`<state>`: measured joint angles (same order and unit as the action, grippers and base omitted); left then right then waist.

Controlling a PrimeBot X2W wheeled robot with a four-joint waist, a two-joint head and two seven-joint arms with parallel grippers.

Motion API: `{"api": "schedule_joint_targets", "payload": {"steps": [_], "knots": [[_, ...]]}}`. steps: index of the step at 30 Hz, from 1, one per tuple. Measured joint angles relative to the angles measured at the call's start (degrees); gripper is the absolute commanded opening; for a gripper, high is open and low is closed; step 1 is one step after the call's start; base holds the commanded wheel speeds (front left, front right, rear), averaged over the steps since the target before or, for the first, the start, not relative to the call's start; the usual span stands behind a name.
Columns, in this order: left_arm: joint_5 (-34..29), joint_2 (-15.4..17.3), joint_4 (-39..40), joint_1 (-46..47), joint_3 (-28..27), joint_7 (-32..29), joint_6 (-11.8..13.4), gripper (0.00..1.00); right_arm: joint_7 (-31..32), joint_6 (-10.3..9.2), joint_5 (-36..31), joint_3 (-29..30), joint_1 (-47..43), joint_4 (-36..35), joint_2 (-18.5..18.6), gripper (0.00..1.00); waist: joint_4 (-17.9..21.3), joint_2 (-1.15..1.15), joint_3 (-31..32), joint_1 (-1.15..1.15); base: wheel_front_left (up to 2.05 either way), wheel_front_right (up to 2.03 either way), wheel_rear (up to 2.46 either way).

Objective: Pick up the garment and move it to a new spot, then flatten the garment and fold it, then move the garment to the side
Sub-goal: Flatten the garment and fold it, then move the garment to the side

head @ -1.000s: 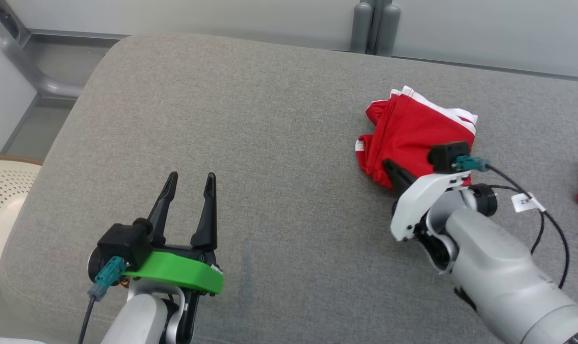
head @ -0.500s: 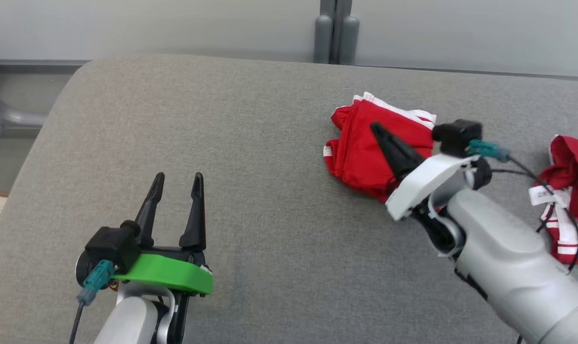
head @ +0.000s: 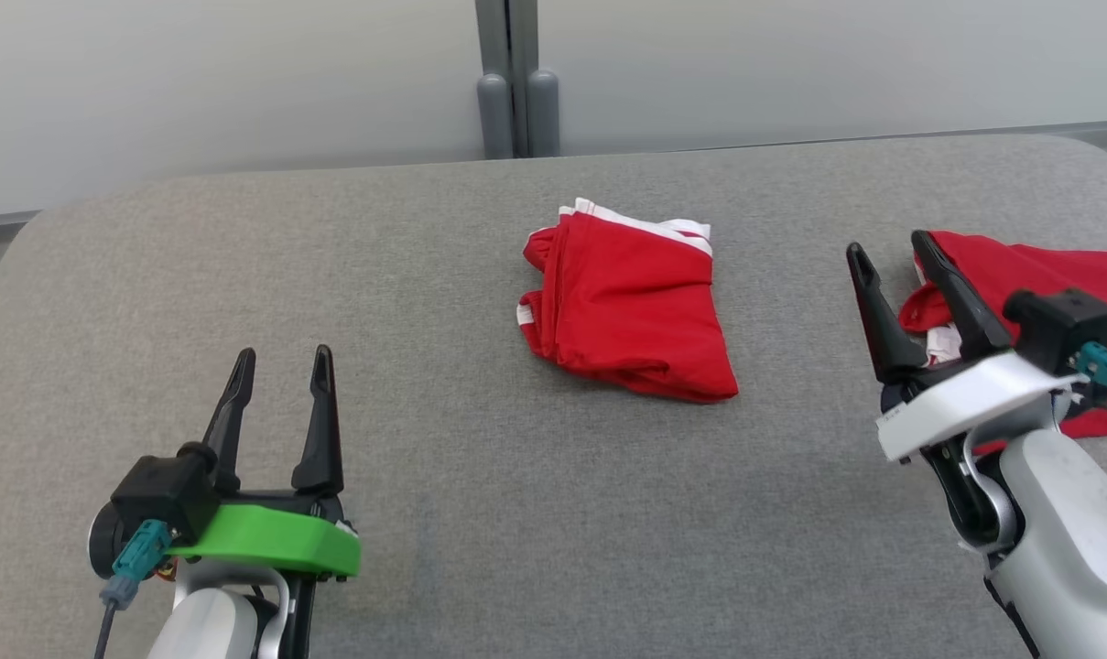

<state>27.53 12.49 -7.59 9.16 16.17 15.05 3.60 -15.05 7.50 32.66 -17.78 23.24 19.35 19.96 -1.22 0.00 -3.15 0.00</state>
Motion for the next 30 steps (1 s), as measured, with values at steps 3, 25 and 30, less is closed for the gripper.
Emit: {"api": "schedule_joint_targets", "payload": {"steps": [3, 25, 30], "knots": [[-1.04, 0.03, -0.26, -0.88, -0.77, 0.00, -0.38, 1.00, 0.00, 0.00, -2.18, 3.15, -4.26, -1.47, -0.86, 1.00, 1.42, 0.00, 0.49, 0.00, 0.00, 0.00, 0.00], [-8.78, -2.75, -1.48, -5.25, -6.61, 0.00, -2.57, 1.00, 0.96, 0.00, -10.61, 13.15, -15.65, -8.66, -7.31, 1.00, 1.96, 0.00, 3.03, 0.00, 0.00, 0.00, 0.00], [-9.54, -3.41, -1.63, -5.02, -7.11, 0.01, -3.22, 1.00, 3.93, 0.00, -10.55, 13.12, -14.82, -7.84, -7.54, 1.00, 1.58, 0.00, 2.08, 0.00, 0.00, 0.00, 0.00]]}}
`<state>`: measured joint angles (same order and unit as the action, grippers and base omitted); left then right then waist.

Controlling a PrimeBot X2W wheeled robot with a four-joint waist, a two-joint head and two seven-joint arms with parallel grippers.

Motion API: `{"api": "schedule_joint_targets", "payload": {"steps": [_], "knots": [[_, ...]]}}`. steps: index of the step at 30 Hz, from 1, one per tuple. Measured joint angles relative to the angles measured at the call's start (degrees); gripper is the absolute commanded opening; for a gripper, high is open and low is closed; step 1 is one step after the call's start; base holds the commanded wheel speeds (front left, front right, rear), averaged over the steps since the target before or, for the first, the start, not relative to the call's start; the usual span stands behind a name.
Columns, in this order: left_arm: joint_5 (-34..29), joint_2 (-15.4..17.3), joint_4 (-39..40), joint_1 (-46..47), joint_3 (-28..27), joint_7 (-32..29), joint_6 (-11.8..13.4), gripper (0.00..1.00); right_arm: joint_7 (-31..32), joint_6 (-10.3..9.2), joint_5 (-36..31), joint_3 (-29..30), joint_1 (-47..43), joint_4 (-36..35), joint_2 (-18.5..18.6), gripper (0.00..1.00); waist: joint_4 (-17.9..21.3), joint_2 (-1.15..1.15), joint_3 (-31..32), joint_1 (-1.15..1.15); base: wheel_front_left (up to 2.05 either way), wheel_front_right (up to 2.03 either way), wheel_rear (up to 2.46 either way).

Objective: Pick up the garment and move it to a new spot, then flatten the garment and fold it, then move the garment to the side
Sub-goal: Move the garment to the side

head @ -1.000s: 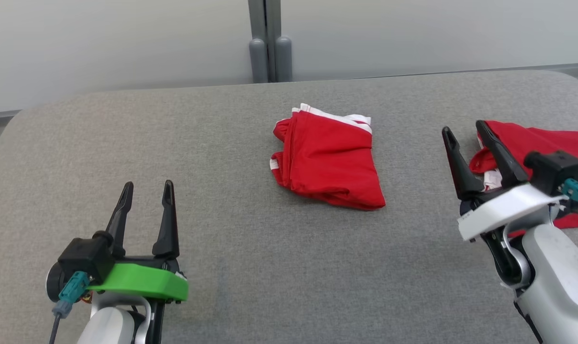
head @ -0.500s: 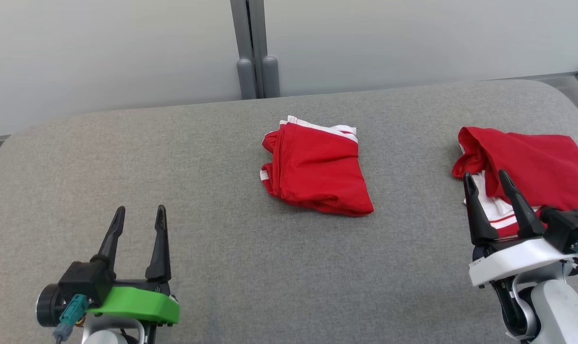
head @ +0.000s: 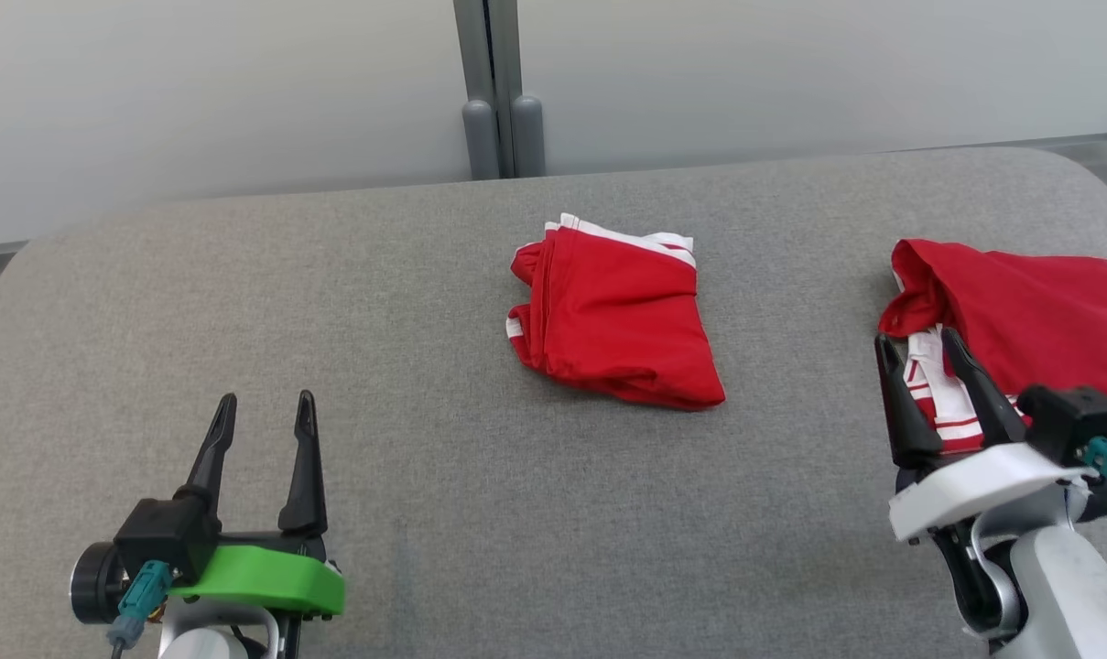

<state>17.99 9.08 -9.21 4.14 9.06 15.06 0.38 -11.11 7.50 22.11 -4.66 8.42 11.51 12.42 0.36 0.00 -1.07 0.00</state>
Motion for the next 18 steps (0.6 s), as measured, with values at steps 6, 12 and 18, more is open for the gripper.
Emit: {"api": "schedule_joint_targets", "payload": {"steps": [6, 12, 18], "knots": [[-0.86, -0.89, -0.14, 2.48, 0.18, -0.01, -1.38, 1.00, 8.93, -0.01, 2.60, -1.33, 10.14, 6.73, -0.88, 1.00, -1.19, 0.00, -2.88, 0.00, 0.00, 0.00, 0.00], [-1.35, -2.15, -0.56, 5.37, 0.85, -0.01, -2.45, 1.00, 16.07, -0.01, 6.16, -3.42, 21.56, 16.13, -0.91, 1.00, -3.92, 0.00, -6.21, 0.00, 0.00, 0.00, 0.00], [-1.82, -3.00, -1.11, 7.69, 1.24, 0.00, -3.26, 1.00, 20.95, -0.01, 9.84, -5.78, 28.89, 25.82, -0.02, 1.00, -7.59, 0.00, -9.58, 0.00, 0.00, 0.00, 0.00]]}}
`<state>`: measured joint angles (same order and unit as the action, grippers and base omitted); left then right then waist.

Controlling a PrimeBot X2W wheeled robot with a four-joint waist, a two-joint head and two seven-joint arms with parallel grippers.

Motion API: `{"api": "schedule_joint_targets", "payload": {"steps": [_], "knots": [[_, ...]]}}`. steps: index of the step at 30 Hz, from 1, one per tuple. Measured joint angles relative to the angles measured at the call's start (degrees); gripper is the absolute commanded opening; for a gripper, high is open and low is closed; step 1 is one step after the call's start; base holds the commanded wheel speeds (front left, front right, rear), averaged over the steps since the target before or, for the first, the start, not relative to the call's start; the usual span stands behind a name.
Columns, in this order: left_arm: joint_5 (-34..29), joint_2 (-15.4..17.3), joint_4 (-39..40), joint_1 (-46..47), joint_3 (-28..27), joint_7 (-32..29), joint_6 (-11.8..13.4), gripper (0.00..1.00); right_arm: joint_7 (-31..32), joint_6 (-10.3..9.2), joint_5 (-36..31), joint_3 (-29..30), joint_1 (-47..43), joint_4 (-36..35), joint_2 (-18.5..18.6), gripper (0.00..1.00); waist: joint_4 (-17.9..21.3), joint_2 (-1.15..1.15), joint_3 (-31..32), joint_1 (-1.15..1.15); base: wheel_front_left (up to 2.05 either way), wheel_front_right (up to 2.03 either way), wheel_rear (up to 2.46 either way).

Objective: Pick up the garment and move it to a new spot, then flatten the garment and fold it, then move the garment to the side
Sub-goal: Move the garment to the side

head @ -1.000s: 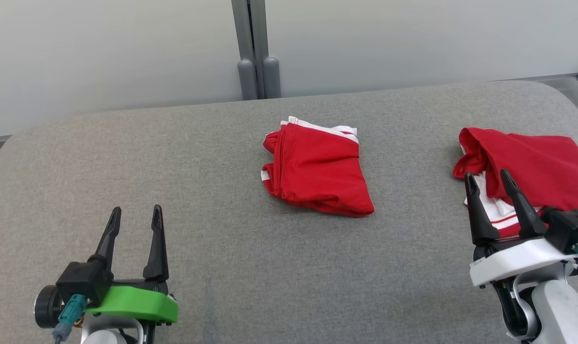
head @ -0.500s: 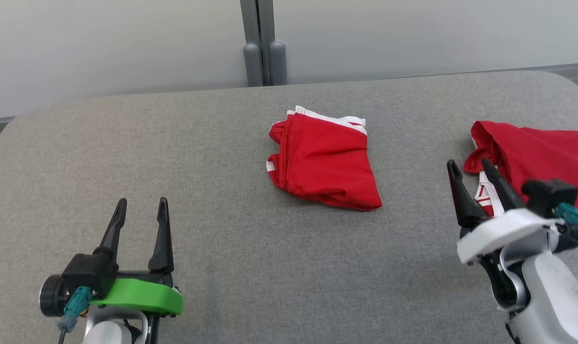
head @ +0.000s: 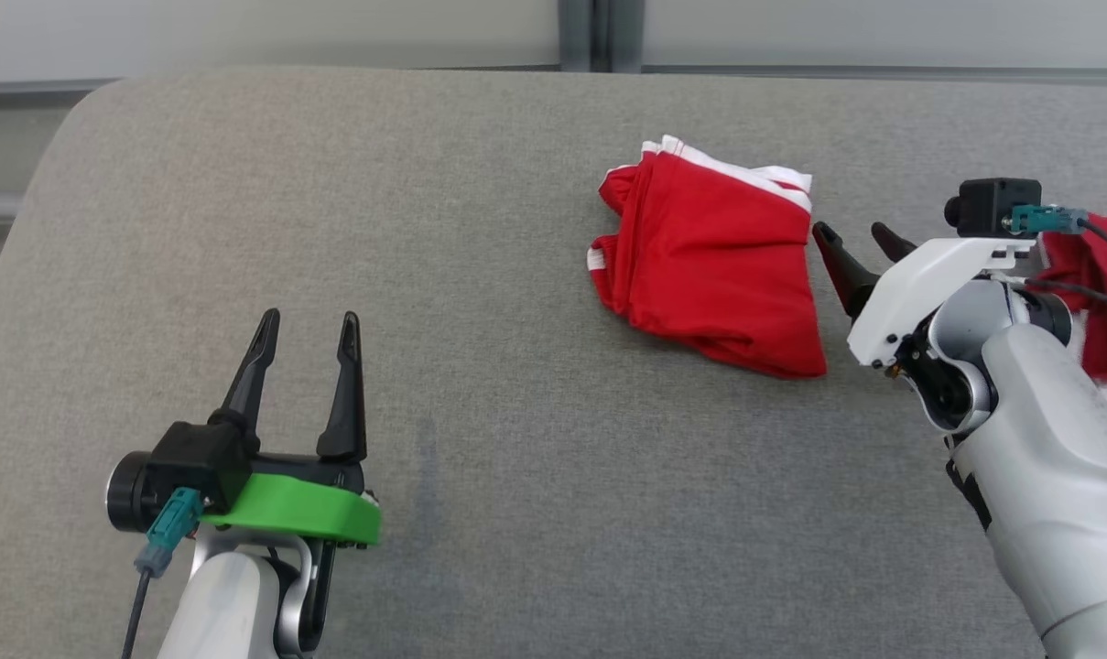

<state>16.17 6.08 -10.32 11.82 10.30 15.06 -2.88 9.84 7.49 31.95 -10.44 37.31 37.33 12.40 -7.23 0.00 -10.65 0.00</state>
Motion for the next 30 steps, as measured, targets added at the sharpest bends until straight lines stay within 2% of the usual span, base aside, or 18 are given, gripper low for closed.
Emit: {"api": "schedule_joint_targets", "payload": {"steps": [7, 12, 13, 14, 15, 23, 30], "knots": [[-0.89, -0.89, -0.62, 1.23, -0.04, 0.00, -0.66, 1.00, 4.72, 0.00, 3.75, -1.55, 3.98, 10.50, 0.86, 1.00, -4.02, 0.00, -3.78, 0.00, 0.00, 0.00, 0.00], [-1.26, -1.26, -1.00, 1.69, -0.47, 0.00, -0.90, 1.00, 6.92, 0.00, 6.93, -3.72, 5.71, 12.40, 0.94, 1.00, -5.76, 0.00, -5.49, 0.00, 0.00, 0.00, 0.00], [-1.27, -1.29, -1.15, 1.69, -0.53, -0.01, -0.98, 1.00, 6.71, 0.00, 7.32, -4.01, 5.80, 12.52, 1.01, 0.79, -5.88, 0.00, -5.60, 0.00, 0.00, 0.00, 0.00], [-1.37, -1.34, -1.29, 1.69, -0.53, -0.01, -1.13, 1.00, 6.03, 0.00, 7.44, -4.47, 5.86, 12.67, 1.12, 0.34, -5.91, 0.00, -5.57, 0.00, 0.00, 0.00, 0.00], [-1.51, -1.41, -1.35, 1.70, -0.49, 0.00, -1.16, 1.00, 5.10, 0.00, 7.70, -4.99, 5.86, 12.72, 1.20, 0.00, -5.87, 0.00, -5.48, 0.00, 0.00, 0.00, 0.00], [-2.30, -1.52, -1.92, 1.54, -0.16, 0.00, -2.01, 1.00, -1.46, 0.00, 9.72, -7.81, 5.76, 13.38, 0.81, 0.00, -3.75, 0.00, -3.06, 0.00, 0.00, 0.00, 0.00], [-2.61, -0.98, -1.92, -0.22, 2.00, -0.01, -3.04, 1.00, -3.38, 0.00, 11.98, -11.12, 3.15, 10.87, 0.75, 0.00, 0.98, 0.00, 0.22, 0.00, 0.00, 0.00, 0.00]]}}
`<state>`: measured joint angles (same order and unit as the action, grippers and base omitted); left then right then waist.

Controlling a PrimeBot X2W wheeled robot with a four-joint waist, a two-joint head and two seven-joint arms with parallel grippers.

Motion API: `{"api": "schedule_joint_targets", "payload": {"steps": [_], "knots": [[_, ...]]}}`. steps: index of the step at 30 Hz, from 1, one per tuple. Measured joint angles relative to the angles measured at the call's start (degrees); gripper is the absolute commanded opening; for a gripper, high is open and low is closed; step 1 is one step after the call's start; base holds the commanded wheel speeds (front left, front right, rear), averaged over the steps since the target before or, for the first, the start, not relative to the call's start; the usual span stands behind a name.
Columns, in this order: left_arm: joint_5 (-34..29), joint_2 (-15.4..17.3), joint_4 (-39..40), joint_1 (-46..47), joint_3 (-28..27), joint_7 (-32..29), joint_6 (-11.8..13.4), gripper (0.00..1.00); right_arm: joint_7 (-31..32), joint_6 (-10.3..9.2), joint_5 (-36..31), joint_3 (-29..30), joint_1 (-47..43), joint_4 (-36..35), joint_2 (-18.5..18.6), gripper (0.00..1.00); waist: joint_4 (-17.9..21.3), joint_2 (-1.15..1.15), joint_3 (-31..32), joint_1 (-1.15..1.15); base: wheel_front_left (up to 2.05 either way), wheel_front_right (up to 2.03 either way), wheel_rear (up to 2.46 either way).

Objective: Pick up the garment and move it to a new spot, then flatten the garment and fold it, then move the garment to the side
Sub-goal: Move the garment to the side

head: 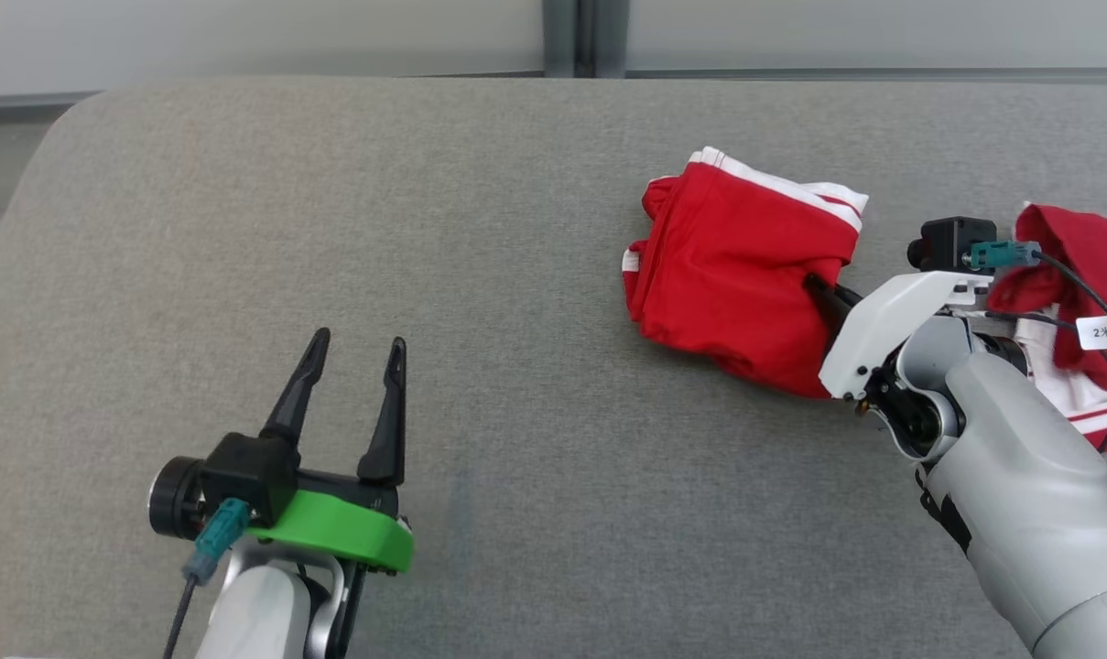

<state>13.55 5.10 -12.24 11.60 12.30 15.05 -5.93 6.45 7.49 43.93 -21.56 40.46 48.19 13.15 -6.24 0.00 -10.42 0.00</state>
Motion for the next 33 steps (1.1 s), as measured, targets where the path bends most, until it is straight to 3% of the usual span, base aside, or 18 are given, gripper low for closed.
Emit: {"api": "schedule_joint_targets", "payload": {"steps": [10, 16, 20, 26, 29, 33], "knots": [[0.33, 0.74, 2.55, -0.31, 3.77, -2.31, -0.63, 1.00, 1.12, 0.00, 3.02, -2.33, -1.22, -5.80, 2.98, 0.00, 9.57, 0.00, 2.48, 0.00, 0.00, 0.00, 0.00], [0.33, 1.49, 3.41, 0.41, 4.11, -3.41, -0.66, 1.00, 4.17, 0.00, 5.45, -2.74, 0.35, -9.53, 7.79, 0.00, 13.16, 0.00, 0.79, 0.00, 0.00, 0.00, 0.00], [0.33, 2.16, 3.92, 0.74, 4.23, -4.14, -0.63, 1.00, 8.53, 0.00, 7.39, -3.45, 1.36, -14.25, 13.01, 0.00, 14.08, 0.00, -1.72, 0.00, 0.00, 0.00, 0.00], [0.33, 3.24, 5.21, 2.11, 4.21, -5.39, -0.57, 1.00, 15.85, 0.01, 7.81, -6.81, 2.20, -20.73, 23.64, 0.00, 14.25, 0.00, -5.62, 0.00, 0.00, 0.00, 0.00], [0.25, 3.63, 5.84, 2.64, 4.24, -5.97, -0.54, 1.00, 16.70, 0.00, 6.79, -7.50, 3.65, -20.96, 27.81, 0.00, 14.02, 0.00, -7.60, 0.00, 0.00, 0.00, 0.00], [0.14, 3.91, 6.59, 3.72, 4.48, -6.46, -0.52, 1.00, 15.81, 0.02, 4.11, -9.65, 6.21, -19.24, 30.71, 0.00, 13.56, 0.00, -10.29, 0.00, 0.00, 0.00, 0.00]]}}
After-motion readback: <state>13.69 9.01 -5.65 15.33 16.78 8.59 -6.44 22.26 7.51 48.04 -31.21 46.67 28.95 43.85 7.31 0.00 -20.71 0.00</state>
